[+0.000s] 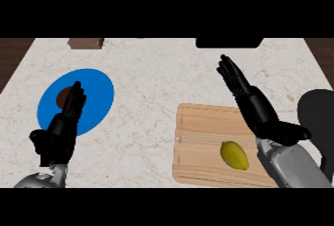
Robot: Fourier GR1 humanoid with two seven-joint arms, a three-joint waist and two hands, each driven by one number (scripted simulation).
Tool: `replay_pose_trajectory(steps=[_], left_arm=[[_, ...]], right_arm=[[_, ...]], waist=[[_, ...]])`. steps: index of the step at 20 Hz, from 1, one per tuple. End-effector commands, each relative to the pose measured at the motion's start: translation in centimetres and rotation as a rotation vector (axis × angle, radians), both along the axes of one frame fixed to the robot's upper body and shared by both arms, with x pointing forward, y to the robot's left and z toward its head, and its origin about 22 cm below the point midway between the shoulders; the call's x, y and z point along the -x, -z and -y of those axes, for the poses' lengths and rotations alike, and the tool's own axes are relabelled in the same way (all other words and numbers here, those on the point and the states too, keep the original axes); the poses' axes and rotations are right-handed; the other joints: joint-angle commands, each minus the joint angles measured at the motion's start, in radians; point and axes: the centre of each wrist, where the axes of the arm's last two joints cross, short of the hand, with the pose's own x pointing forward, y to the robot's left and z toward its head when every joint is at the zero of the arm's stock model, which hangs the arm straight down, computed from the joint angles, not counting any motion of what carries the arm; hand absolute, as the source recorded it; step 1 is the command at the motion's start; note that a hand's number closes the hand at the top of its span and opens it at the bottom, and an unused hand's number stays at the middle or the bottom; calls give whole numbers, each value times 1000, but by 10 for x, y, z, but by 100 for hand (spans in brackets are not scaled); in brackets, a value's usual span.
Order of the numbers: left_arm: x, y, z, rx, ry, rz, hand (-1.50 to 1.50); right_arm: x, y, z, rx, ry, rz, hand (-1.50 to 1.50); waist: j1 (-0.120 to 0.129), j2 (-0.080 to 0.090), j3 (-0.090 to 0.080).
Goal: Pick the lemon from the cutting board and place it in the pan
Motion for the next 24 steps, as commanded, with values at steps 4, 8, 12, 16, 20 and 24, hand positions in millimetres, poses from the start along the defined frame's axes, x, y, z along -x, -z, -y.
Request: replay_pose_trajectory(steps=[4, 8, 12, 16, 20, 24], left_arm=[[-14, -19, -11, 71, 15, 14, 0], [-24, -23, -21, 164, 26, -39, 0], [-16, -19, -36, 175, 8, -39, 0], [-26, -15, -22, 186, 35, -48, 0], [-34, -17, -32, 174, 40, -38, 0], [-21, -14, -48, 194, 41, -72, 0]], right_arm=[[-19, -31, 13, -110, -458, 9, 150], [-26, -15, 92, 198, -412, -8, 150], [-1, -17, 158, 264, -464, 137, -150], [-12, -17, 205, 395, -382, 201, -150], [-29, -34, 195, 526, -443, 312, -150], [-31, -56, 182, 589, -500, 337, -150]], waist=[[18, -1, -4], [-1, 4, -5], [-16, -7, -3], [2, 1, -3], [17, 1, -4], [11, -8, -6]])
